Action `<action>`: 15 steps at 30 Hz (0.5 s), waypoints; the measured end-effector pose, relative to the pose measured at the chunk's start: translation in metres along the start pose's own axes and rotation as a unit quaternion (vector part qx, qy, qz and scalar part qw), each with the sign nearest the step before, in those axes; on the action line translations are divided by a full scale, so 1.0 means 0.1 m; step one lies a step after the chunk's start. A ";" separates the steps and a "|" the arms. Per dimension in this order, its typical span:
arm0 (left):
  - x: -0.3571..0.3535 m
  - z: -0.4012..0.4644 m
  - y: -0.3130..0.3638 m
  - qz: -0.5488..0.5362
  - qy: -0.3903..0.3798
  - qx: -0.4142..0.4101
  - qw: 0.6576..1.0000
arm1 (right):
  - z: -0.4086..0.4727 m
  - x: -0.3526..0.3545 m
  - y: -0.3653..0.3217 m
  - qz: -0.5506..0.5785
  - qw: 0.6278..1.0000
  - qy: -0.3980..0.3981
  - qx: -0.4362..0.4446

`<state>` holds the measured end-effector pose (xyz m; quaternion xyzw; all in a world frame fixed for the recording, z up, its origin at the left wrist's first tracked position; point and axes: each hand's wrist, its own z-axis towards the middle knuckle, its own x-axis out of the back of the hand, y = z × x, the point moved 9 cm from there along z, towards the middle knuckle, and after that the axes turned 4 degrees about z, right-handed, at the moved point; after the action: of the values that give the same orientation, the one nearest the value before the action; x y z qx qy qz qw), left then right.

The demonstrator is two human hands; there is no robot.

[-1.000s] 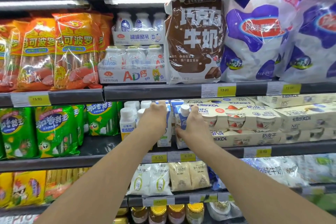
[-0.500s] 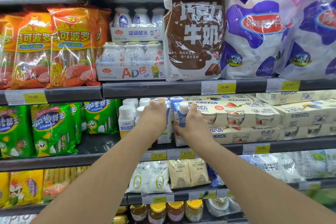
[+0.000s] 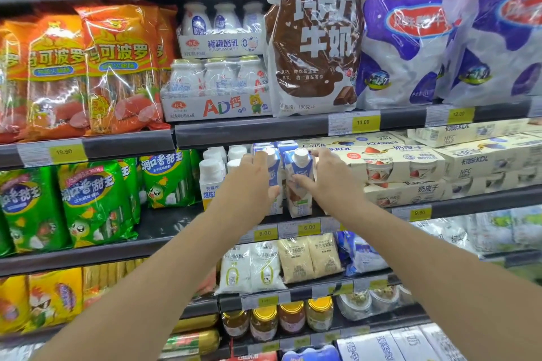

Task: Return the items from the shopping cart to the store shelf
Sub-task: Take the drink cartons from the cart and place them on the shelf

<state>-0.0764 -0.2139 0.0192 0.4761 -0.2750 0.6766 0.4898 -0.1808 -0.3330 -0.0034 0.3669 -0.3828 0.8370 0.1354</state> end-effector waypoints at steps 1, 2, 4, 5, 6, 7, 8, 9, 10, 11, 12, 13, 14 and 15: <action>-0.02 -0.04 0.02 -0.016 -0.018 -0.008 1.000 | -0.02 0.05 0.01 -0.019 1.000 0.002 0.006; -0.08 -0.08 0.07 -0.025 -0.046 -0.021 0.998 | -0.05 0.09 0.04 -0.038 0.999 0.005 0.008; -0.28 -0.12 0.25 -0.026 -0.120 -0.068 0.990 | -0.11 0.19 0.15 -0.080 0.997 0.013 0.006; -0.39 -0.12 0.37 -0.014 -0.152 -0.098 0.983 | -0.15 0.24 0.23 -0.100 0.995 0.013 0.001; -0.50 -0.12 0.51 0.002 -0.172 -0.127 0.977 | -0.20 0.31 0.32 -0.121 0.993 0.012 -0.004; -0.57 -0.10 0.65 0.013 -0.176 -0.152 0.973 | -0.24 0.38 0.45 -0.141 0.990 0.008 -0.014; -0.62 -0.08 0.80 0.017 -0.169 -0.173 0.970 | -0.29 0.47 0.59 -0.170 0.985 -0.001 -0.027; -0.65 -0.05 0.97 0.019 -0.156 -0.195 0.968 | -0.35 0.56 0.73 -0.202 0.978 -0.017 -0.039; -0.65 -0.02 1.14 0.027 -0.139 -0.216 0.966 | -0.42 0.65 0.89 -0.240 0.968 -0.042 -0.055; -0.68 0.02 1.31 0.046 -0.123 -0.239 0.962 | -0.49 0.76 1.07 -0.271 0.958 -0.062 -0.072; -0.72 0.07 1.48 0.075 -0.110 -0.262 0.956 | -0.59 0.90 1.28 -0.288 0.950 -0.077 -0.096; -0.76 0.13 1.64 0.103 -0.100 -0.277 0.950 | -0.70 1.04 1.51 -0.301 0.942 -0.090 -0.122; -0.84 0.21 1.78 0.121 -0.105 -0.280 0.947 | -0.82 1.18 1.71 -0.316 0.932 -0.105 -0.145; -0.91 0.26 1.93 0.127 -0.119 -0.276 0.945 | -0.94 1.33 1.92 -0.330 0.921 -0.121 -0.169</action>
<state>-0.2387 -0.3434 -0.0356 0.3602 -0.5655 0.5692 0.4759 -0.4185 -0.3988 -0.0532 0.5427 -0.3891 0.6173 0.4161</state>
